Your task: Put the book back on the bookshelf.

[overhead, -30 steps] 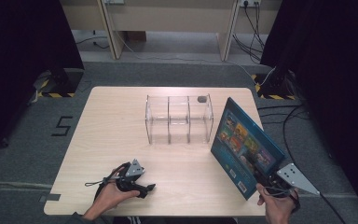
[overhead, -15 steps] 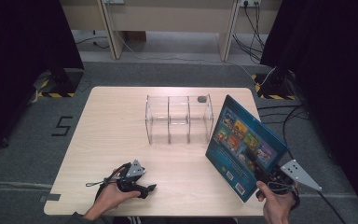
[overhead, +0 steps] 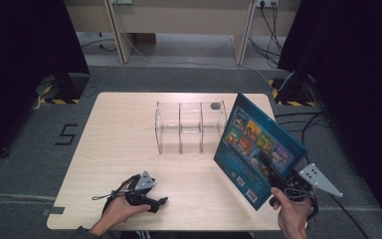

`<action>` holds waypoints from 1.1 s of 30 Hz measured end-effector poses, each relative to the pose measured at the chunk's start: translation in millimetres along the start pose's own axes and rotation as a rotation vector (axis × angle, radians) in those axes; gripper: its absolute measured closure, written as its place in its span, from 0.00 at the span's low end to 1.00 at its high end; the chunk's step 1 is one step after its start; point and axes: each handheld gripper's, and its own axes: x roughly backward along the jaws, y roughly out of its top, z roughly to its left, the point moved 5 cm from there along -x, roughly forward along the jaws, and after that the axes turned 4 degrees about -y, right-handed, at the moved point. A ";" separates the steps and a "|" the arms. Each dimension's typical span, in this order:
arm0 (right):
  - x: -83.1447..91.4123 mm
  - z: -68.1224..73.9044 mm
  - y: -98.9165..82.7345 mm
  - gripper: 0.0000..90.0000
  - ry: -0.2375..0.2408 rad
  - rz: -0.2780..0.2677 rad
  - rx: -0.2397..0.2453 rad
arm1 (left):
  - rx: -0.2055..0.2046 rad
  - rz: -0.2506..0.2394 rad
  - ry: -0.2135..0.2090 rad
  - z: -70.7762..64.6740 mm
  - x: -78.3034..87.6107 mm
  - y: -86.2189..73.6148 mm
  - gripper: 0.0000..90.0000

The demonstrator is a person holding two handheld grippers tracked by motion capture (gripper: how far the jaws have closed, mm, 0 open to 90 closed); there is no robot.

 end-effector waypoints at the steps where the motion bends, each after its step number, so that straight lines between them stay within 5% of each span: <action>1: -1.6 0.2 0.6 0.92 0.001 -0.003 0.002 | -0.003 -0.001 -0.002 -0.7 -0.5 -0.2 0.13; 33: -64.6 2.7 11.3 0.92 -0.034 -0.011 -0.007 | -0.007 0.020 -0.012 -4.5 -2.9 0.1 0.04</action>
